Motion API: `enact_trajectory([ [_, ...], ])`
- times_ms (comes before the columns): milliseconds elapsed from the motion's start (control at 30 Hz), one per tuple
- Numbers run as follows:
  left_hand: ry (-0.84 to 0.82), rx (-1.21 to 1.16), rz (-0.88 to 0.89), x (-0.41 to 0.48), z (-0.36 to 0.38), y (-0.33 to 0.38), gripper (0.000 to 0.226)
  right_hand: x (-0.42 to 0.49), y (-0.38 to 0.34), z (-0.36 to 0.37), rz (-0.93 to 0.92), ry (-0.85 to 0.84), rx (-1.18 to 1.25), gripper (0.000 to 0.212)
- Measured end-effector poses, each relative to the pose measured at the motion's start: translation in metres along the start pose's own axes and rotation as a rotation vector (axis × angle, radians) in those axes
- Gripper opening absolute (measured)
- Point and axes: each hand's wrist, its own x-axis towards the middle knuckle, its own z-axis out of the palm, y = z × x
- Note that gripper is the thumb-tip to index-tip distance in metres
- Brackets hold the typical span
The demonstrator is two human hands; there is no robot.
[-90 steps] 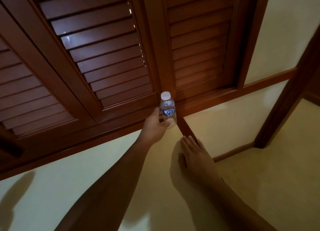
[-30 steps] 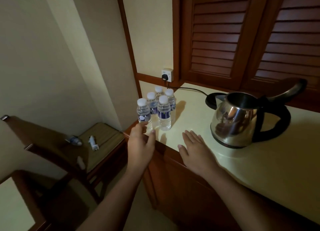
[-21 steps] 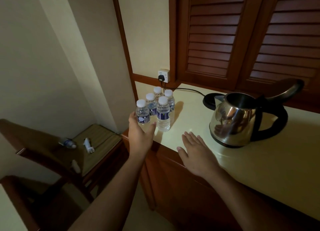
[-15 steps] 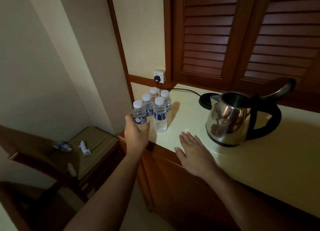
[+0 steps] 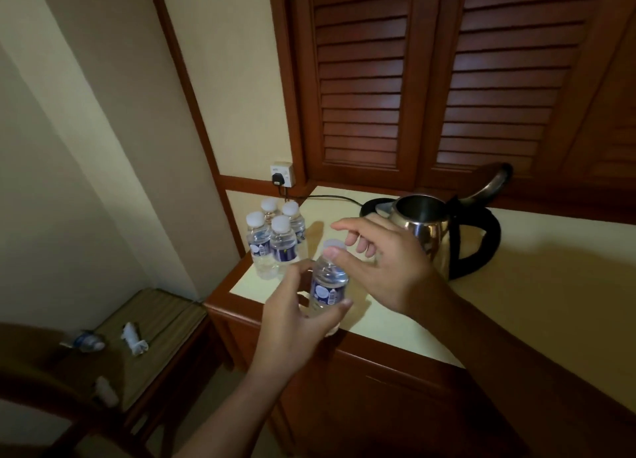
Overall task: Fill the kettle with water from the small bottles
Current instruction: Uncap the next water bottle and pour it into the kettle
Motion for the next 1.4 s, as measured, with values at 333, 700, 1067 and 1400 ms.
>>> enact_trajectory([
  [333,-0.343,-0.225,0.040,0.024,0.065,0.048,0.059,-0.010,0.004,-0.110,0.105,-0.075,-0.335,0.038],
  [700,-0.715,-0.472,0.044,0.043,0.089,0.064,0.057,-0.031,0.003,-0.167,0.078,-0.319,-0.320,0.029],
  [1067,-0.631,-0.423,0.020,0.045,0.084,0.056,0.050,-0.020,0.004,-0.144,0.075,-0.165,-0.339,0.031],
  [1400,-0.500,-0.294,-0.061,0.054,0.080,0.034,0.058,-0.037,0.030,-0.120,0.203,-0.006,-0.041,0.031],
])
